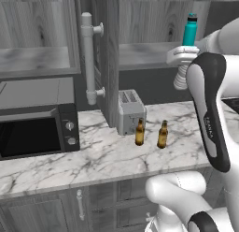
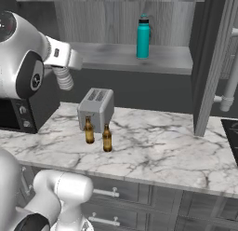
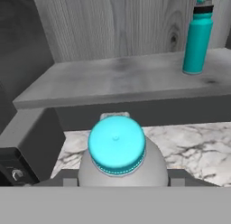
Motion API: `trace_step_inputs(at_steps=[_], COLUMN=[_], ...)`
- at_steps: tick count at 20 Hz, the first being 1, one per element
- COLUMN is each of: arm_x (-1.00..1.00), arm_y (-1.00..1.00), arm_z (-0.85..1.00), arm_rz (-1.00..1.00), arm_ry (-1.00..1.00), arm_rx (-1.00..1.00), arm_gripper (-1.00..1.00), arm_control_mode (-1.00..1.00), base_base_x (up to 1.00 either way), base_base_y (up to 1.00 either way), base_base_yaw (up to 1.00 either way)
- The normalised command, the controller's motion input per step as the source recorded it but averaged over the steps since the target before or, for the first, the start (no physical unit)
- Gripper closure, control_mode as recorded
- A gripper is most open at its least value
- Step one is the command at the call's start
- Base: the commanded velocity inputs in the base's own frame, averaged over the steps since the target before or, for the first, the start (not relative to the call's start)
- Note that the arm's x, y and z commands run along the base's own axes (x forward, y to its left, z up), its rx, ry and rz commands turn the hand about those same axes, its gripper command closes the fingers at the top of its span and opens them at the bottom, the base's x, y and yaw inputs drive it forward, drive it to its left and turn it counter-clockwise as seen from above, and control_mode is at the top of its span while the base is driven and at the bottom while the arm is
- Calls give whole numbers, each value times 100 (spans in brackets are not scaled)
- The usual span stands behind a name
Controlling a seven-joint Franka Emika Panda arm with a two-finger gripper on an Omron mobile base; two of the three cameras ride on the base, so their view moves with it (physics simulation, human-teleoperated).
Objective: Sort all alcoholic drinks to one cabinet, and non-alcoholic drinks to the other.
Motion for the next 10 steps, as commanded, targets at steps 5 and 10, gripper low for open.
trace_step_inputs(at_steps=[5, 10], arm_x=[11, 1], arm_y=[0, 0], arm_z=[6, 19], arm_rz=[5, 3], arm_ry=[-1, -4], arm_rx=[-4, -4], arm_gripper=[100, 100], arm_control_mode=[-100, -100], base_base_x=[0, 0], base_base_y=[0, 0], base_base_yaw=[0, 0])
